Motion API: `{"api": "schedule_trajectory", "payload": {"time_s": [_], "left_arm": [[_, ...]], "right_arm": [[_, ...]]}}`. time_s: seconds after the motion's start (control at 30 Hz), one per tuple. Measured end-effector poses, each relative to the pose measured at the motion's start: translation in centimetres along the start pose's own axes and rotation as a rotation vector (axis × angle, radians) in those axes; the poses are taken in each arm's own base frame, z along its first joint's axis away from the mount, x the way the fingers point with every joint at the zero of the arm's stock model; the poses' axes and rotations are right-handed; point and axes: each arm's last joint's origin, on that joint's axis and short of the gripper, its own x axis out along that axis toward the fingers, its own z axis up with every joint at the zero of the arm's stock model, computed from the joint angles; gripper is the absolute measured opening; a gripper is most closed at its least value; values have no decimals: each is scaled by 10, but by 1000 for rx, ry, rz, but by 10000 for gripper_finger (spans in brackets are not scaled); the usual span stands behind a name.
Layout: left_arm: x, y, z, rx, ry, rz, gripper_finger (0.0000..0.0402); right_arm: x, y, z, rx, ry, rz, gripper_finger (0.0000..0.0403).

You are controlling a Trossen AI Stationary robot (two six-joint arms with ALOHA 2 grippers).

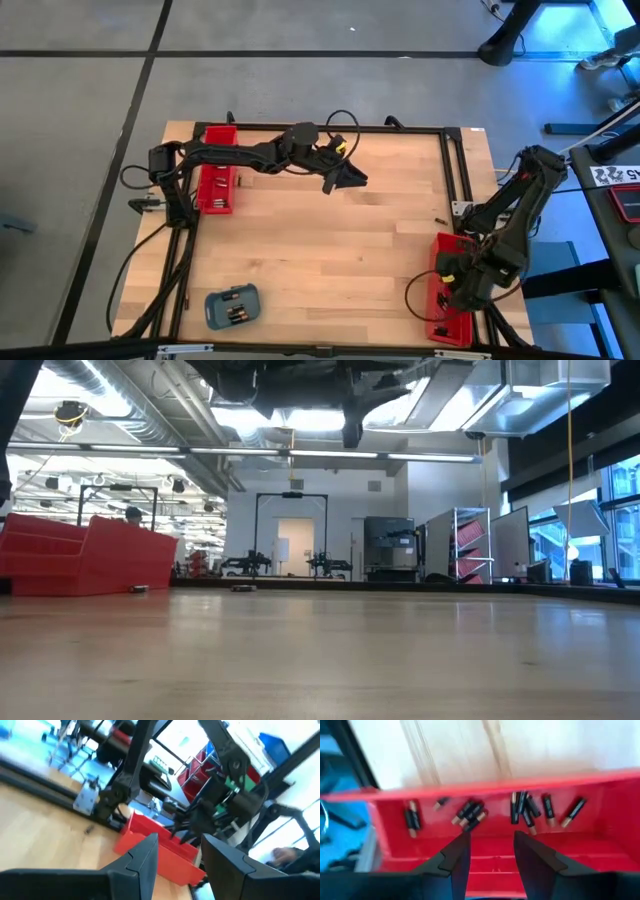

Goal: Sort batteries
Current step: Put the small black battery into the bottom red bin

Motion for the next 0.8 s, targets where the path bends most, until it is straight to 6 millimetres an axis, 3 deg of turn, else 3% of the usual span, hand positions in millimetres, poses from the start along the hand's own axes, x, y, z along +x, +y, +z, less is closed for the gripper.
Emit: {"api": "schedule_trajectory", "payload": {"time_s": [0.2,0.33,0.5,0.63,0.8], "left_arm": [[3,-18,11,148,42,71,141],[-1,-25,10,190,226,336,141],[-24,-27,6,121,454,723,140],[-55,-6,-2,-116,611,947,140],[-100,51,-11,-283,686,1175,141]], "right_arm": [[-38,5,14,139,-369,-11,152],[-46,-2,32,289,-668,-45,152],[-52,-16,60,442,-927,-129,152],[-56,-29,82,538,-992,-186,152],[-58,-41,103,558,-990,-229,152]]}}
